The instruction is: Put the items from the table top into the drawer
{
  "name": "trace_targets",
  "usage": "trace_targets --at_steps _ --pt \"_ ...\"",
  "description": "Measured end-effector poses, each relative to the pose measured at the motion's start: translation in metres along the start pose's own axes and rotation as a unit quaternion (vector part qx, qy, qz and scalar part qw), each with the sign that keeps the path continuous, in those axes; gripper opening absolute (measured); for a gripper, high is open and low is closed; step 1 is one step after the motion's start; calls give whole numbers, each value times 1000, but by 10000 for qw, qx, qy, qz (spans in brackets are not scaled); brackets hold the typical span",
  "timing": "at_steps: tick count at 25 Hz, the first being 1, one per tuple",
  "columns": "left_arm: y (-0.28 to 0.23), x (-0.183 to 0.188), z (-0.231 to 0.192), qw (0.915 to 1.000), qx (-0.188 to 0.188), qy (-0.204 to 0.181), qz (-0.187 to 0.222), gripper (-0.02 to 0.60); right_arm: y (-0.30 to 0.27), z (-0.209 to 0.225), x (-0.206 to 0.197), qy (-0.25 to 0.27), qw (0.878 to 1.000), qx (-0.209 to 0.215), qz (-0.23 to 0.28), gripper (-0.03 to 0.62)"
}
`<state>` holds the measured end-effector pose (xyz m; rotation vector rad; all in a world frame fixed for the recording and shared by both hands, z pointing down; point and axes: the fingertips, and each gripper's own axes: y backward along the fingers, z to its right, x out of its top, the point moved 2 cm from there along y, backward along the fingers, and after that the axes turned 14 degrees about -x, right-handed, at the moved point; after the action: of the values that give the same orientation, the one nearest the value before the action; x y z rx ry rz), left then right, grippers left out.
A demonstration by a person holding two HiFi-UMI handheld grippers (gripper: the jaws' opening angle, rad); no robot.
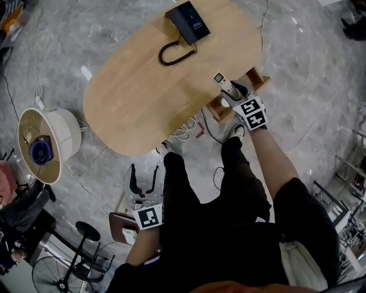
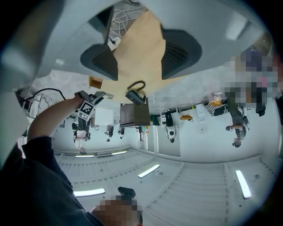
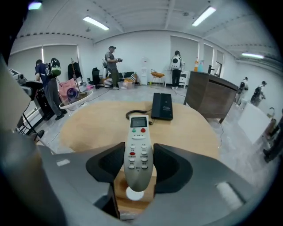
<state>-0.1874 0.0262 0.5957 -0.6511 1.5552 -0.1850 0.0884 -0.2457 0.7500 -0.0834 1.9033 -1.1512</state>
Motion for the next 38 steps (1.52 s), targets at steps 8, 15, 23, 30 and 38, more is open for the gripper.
trace_targets --at_steps 8,15,23,30,38 --pt "-30 8 33 9995 -252 -122 -155 316 -1 68 -71 39 9981 -232 -562 232" --pt "-53 13 54 9988 -373 -209 -259 316 -19 87 -120 722 9933 106 -893 232" --pt "-67 10 70 9978 -428 -241 -451 315 -51 64 -160 2267 9608 1089 -1169 232" --pt "-80 9 77 9974 -413 -279 -519 313 -86 56 -182 2700 9415 1409 -1440 232" --pt "-78 -1 73 9972 -226 -223 -680 308 -119 50 -203 2862 9267 1645 -1796 232"
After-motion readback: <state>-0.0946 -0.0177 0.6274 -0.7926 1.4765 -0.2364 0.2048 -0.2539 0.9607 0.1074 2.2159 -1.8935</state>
